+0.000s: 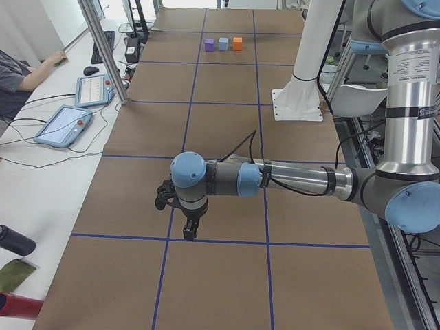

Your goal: Place blue block between orange and purple blocks

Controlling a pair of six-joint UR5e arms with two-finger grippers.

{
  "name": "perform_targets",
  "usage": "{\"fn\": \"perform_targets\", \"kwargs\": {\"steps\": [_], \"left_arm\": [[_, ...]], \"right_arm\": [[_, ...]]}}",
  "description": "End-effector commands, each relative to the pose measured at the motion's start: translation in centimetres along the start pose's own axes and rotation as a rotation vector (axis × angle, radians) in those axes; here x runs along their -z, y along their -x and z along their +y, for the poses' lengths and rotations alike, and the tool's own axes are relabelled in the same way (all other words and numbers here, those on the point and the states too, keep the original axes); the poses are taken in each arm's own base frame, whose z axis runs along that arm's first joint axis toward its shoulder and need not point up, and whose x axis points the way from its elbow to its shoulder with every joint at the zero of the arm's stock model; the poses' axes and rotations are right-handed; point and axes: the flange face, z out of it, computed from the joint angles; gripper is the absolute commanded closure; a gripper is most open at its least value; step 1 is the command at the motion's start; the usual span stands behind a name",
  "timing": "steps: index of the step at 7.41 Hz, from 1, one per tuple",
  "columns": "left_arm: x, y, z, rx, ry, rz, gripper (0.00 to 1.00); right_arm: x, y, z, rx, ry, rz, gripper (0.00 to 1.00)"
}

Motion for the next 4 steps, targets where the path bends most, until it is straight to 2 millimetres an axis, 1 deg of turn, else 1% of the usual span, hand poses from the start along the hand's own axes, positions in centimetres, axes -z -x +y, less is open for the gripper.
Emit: {"fn": "perform_targets", "kwargs": {"steps": [1,4], "left_arm": [[0.03,0.00,0.00,0.000,0.000,-0.003,0.00],[-0.07,0.08,0.01,0.008,0.004,-0.010,0.00]], "right_arm": [[-0.06,0.17,0.01,-0.003,0.001,-0.022,0.00],[-0.05,0.34,0.00,-0.003,0.001,-0.039,0.00]]}}
